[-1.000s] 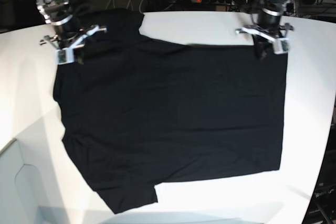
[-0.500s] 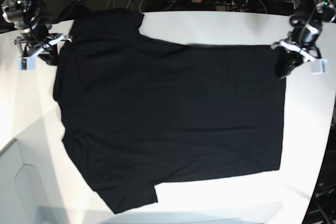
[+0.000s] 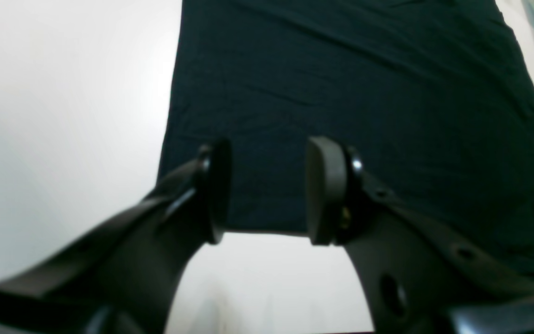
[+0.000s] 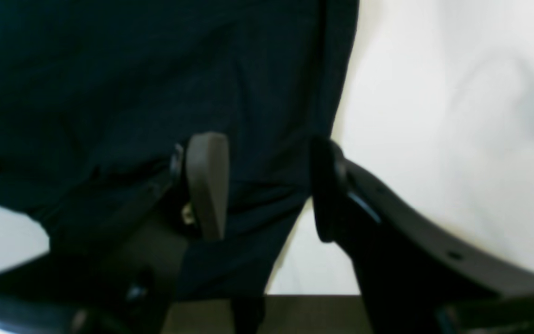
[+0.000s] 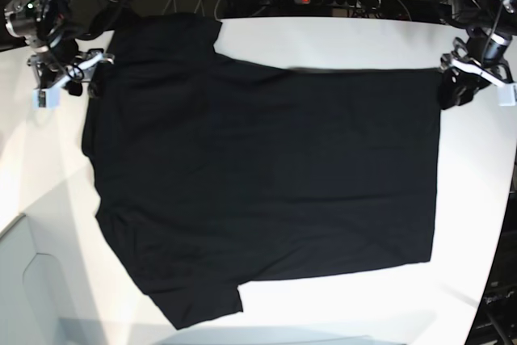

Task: Fold the T-shirt properly
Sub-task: 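Lower both grippers onto the shirt's shoulder corners nearest the robot, then close both grippers on the shoulder corners of the black shirt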

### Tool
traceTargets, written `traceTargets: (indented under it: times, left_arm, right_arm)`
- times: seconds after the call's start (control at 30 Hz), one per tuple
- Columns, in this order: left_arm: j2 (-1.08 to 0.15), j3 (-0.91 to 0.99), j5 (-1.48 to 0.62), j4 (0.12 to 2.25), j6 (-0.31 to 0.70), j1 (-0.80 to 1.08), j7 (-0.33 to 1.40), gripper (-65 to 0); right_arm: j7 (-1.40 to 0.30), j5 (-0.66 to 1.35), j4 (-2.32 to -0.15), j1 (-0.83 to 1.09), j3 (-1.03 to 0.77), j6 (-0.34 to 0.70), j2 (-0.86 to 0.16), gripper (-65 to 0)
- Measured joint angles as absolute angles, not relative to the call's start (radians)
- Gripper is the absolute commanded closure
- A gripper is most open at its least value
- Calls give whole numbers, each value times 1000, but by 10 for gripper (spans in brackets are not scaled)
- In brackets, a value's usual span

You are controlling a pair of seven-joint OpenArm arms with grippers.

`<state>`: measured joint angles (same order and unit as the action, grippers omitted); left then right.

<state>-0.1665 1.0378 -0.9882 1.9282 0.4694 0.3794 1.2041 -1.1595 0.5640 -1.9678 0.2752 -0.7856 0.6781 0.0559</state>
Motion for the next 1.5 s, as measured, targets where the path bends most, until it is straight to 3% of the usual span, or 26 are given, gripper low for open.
traceTargets:
  times: [0.23, 0.5, 0.63, 1.37, 1.43, 1.5]
  left_arm:
    - [-167, 1038, -990, 1887, 469, 391, 1204, -266]
    - [-166, 1038, -993, 1884, 469, 402, 1205, -266]
    - [-166, 1038, -992, 1884, 469, 402, 1205, -266]
    - [-166, 1038, -988, 1884, 469, 402, 1209, -266]
    - [-166, 1038, -988, 1884, 469, 402, 1208, -266]
    - [-166, 1038, -988, 1884, 469, 402, 1208, -266]
  right_arm:
    - [-1314, 611, -1815, 159, -975, 680, 77, -294]
    - [-1389, 876, -1462, 102, -1142, 680, -45, -292]
    - [-1374, 934, -1365, 97, -1143, 680, -77, -292]
    - [-1331, 986, -1374, 147, -939, 684, -60, -287]
    - [-1331, 985, -1374, 147, -939, 684, -60, -245]
    - [-1335, 974, -1374, 148, -924, 684, -61, -158]
